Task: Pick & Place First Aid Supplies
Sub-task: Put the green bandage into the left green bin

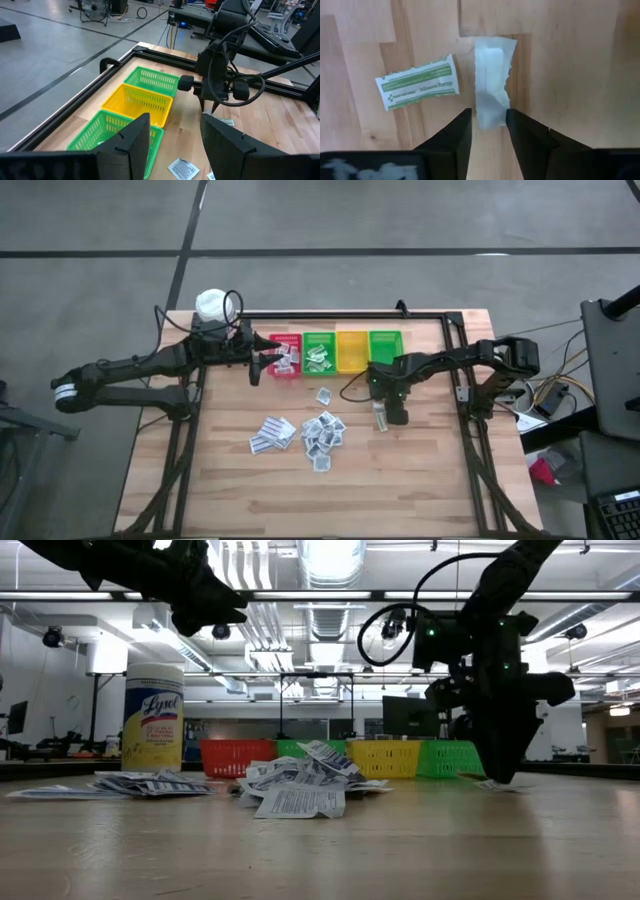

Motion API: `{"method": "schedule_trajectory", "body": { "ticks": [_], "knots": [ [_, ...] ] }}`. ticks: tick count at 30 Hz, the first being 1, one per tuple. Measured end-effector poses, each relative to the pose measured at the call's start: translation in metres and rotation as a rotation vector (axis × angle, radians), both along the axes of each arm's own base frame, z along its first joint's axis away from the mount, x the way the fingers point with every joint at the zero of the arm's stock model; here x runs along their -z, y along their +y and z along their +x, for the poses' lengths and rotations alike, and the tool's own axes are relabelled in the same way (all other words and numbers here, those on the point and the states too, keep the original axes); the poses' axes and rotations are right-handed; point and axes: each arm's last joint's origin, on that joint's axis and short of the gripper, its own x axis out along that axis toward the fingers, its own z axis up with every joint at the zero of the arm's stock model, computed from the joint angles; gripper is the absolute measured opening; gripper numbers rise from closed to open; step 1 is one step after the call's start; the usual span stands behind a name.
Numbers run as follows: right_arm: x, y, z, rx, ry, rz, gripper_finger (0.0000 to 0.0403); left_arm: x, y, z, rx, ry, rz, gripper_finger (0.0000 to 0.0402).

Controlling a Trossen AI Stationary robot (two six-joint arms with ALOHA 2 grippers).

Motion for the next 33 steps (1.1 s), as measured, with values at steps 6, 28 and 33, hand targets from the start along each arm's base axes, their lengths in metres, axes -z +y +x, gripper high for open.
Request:
{"method": "schedule_trajectory", "body": {
  "ticks": [6, 28, 33],
  "knots": [
    [-0.005, -0.001, -0.002, 0.053, -0.005, -0.075, 0.0071, 0.0, 0.0, 0.0, 0.0, 0.0, -0.001, 0.0175],
    [-0.05, 0.003, 0.003, 0.113, -0.215, 0.13, 0.0008, 0.0, 0.0, 0.0, 0.0, -0.001, -0.001, 0.0175],
    [-0.081, 0.006, 0.02, 0.032, -0.43, 0.324, 0.0008, -0.001, 0.0, 0.0, 0.0, -0.005, 0.001, 0.0174]
  ]
}}
